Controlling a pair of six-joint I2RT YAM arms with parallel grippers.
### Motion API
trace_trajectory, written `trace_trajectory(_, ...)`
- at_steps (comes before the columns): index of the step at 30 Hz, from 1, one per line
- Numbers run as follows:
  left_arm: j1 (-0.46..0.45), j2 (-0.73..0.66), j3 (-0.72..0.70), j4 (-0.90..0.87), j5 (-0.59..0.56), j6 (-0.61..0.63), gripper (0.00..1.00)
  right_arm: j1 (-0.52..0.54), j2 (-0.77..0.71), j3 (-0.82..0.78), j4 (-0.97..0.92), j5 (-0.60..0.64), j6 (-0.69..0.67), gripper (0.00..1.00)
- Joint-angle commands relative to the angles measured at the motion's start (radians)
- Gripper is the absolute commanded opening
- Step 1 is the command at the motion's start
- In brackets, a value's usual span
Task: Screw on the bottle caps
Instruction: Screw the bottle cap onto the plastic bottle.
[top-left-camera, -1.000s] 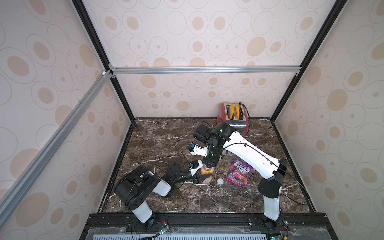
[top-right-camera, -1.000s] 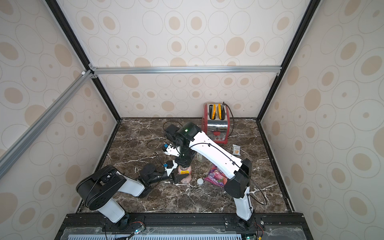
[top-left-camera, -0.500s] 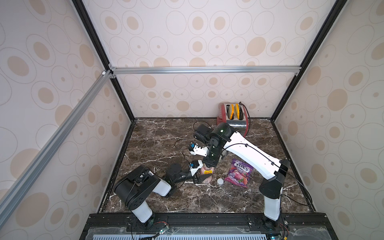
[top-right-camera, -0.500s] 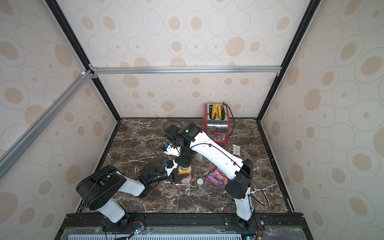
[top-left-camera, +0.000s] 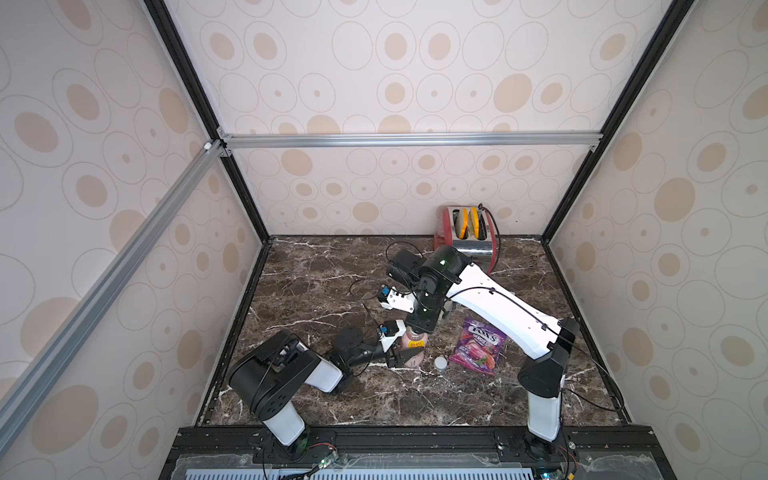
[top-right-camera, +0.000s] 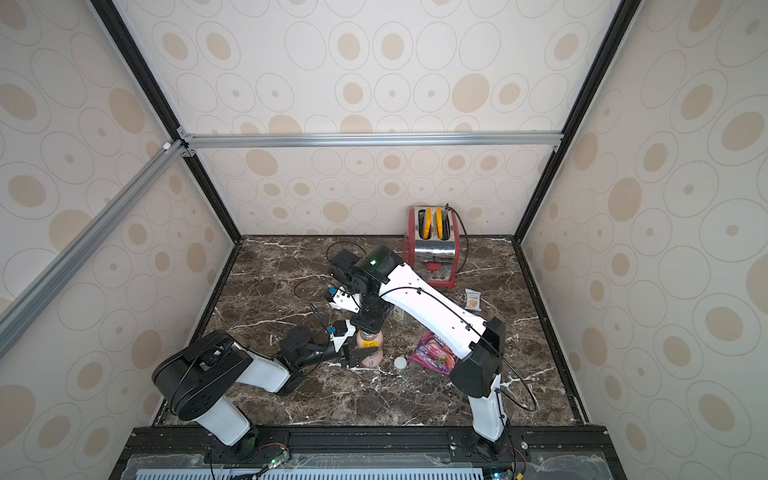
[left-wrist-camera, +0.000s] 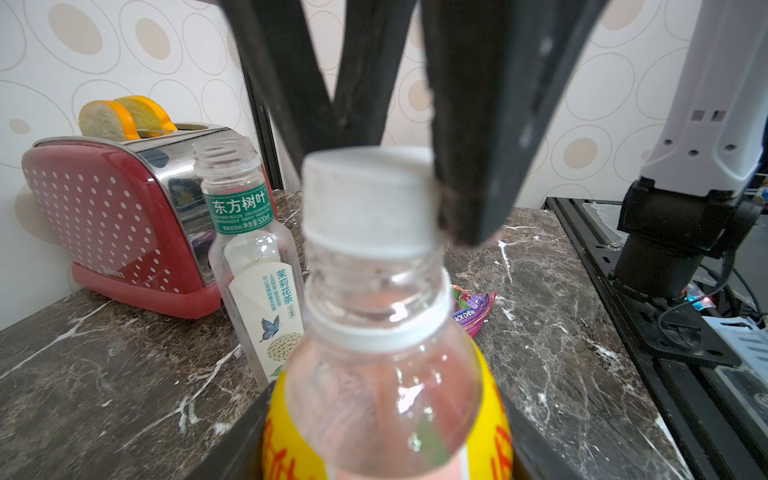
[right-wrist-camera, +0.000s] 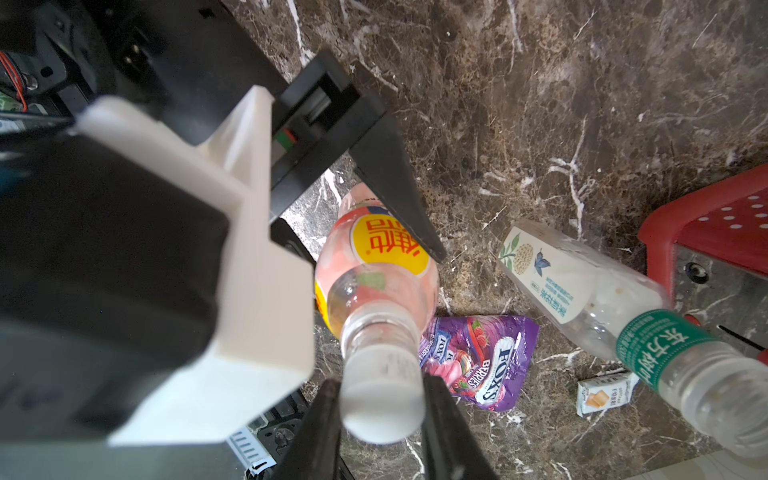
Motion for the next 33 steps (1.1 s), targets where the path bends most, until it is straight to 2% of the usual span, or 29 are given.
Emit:
trace_trajectory(1, -0.01, 0.005, 0.015, -0.054, 0.015, -0.003, 0.68, 0.01, 0.023, -0.004, -0.015, -0.034, -0.009, 0.31)
trace_trajectory(10, -0.01, 0.007, 0.015, -0.054, 0.016, -0.002, 0.68, 0.009, 0.034, 0.004, -0.014, -0.025, -0.013, 0.31)
trace_trajectory(21, -0.011, 0.01, 0.017, -0.055, 0.017, -0.003, 0.68, 0.01, 0.041, 0.013, -0.01, -0.035, -0.014, 0.39)
trace_trajectory(29, -0.011, 0.01, 0.018, -0.057, 0.014, -0.003, 0.68, 0.01, 0.028, 0.014, -0.011, -0.056, -0.011, 0.5)
trace_trajectory(33, -0.011, 0.011, 0.018, -0.06, 0.015, -0.003, 0.68, 0.009, -0.004, 0.013, -0.013, -0.068, -0.01, 0.61)
